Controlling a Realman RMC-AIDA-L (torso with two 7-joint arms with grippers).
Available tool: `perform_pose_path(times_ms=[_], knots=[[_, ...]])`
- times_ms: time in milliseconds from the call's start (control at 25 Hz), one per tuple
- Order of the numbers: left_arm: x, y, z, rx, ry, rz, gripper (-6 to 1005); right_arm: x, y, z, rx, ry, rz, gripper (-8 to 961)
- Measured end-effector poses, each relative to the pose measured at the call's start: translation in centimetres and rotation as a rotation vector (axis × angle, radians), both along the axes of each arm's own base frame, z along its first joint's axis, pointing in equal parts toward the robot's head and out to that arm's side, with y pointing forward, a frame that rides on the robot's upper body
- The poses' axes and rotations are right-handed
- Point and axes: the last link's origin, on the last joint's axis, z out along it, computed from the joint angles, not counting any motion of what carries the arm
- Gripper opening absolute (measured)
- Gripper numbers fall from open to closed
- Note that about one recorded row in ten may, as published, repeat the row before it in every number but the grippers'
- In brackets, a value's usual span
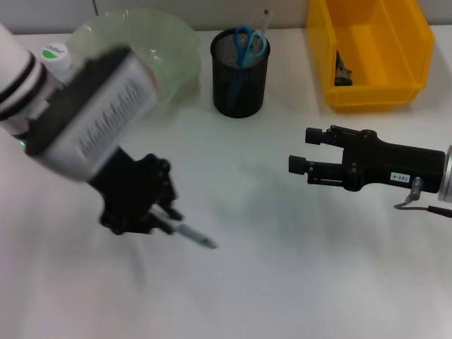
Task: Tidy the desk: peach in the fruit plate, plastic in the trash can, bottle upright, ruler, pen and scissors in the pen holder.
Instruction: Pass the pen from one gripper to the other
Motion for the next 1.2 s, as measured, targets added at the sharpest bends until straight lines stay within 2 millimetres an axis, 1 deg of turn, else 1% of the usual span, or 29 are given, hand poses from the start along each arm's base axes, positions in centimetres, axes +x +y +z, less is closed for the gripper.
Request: perform_pose_path(times_ms=[40,80,240,320,360,400,440,480,520,600,680,720,760,800,840,960,1000,1040,1080,1120,1200], knots=[[-0.2,-0.1,0.1,-0.009,-0.117,0.088,139,0.1,-0.1,0.0,0.000,0.000,-0.002,809],[-0.2,-0.1,0.1,-0.009,-0.117,0.088,139,0.1,-0.1,0.0,-0.001,0.001,-0.004,809],[-1.3,0.2,0.0,0.005,-0.389,0.352,139,0.3,-0.3,0.0,0.006,-0.004,-0.001,809],[-1.3,0.2,0.0,0.005,-0.389,0.352,139,0.4,-0.3,0.1,0.010,-0.007,0.003,809],[-2.3,0.2,-0.1,0.028,-0.571,0.539,140,0.4,-0.3,0.1,0.014,-0.012,0.009,809],[-2.6,0.1,-0.1,0.037,-0.625,0.591,140,0.4,-0.3,0.2,0.019,-0.016,0.017,809],[-2.6,0.1,-0.1,0.037,-0.625,0.591,140,0.5,-0.4,0.2,0.029,-0.032,0.048,809],[-2.8,0.0,-0.2,0.044,-0.681,0.641,140,0.5,-0.4,0.2,0.029,-0.032,0.048,809],[-3.5,-0.5,-0.6,0.051,-0.810,0.758,140,0.4,-0.4,0.2,0.034,-0.039,0.067,809],[-3.9,-0.9,-0.9,0.063,-0.906,0.837,140,0.4,-0.5,0.3,0.056,-0.058,0.110,809],[-3.9,-0.9,-0.9,0.063,-0.906,0.837,140,0.5,-0.6,0.3,0.085,-0.075,0.153,809],[-4.3,-1.2,-1.1,0.072,-0.967,0.892,140,0.5,-0.7,0.3,0.097,-0.083,0.175,809],[-5.1,-2.1,-1.6,0.092,-1.114,1.013,141,0.5,-0.8,0.2,0.111,-0.094,0.201,809],[-5.1,-2.1,-1.6,0.092,-1.114,1.013,141,0.6,-1.0,0.0,0.124,-0.103,0.226,809],[-5.6,-2.6,-2.0,0.105,-1.192,1.082,141,0.7,-1.4,-0.3,0.152,-0.109,0.262,809],[-5.6,-2.6,-2.0,0.105,-1.192,1.082,141,0.6,-1.7,-0.8,0.196,-0.090,0.283,809],[-7.0,-3.7,-3.1,0.184,-1.365,1.262,141,0.5,-1.9,-1.0,0.222,-0.077,0.294,809],[-7.5,-4.2,-3.7,0.211,-1.415,1.324,141,0.3,-2.3,-1.3,0.293,-0.059,0.333,809],[-7.7,-4.6,-4.1,0.221,-1.443,1.373,141,0.3,-2.3,-1.3,0.293,-0.059,0.333,809],[-7.7,-4.6,-4.1,0.221,-1.443,1.373,141,0.3,-2.5,-1.5,0.324,-0.051,0.345,808],[-8.0,-4.9,-4.8,0.241,-1.486,1.488,142,0.0,-2.8,-1.8,0.393,-0.028,0.358,808]])
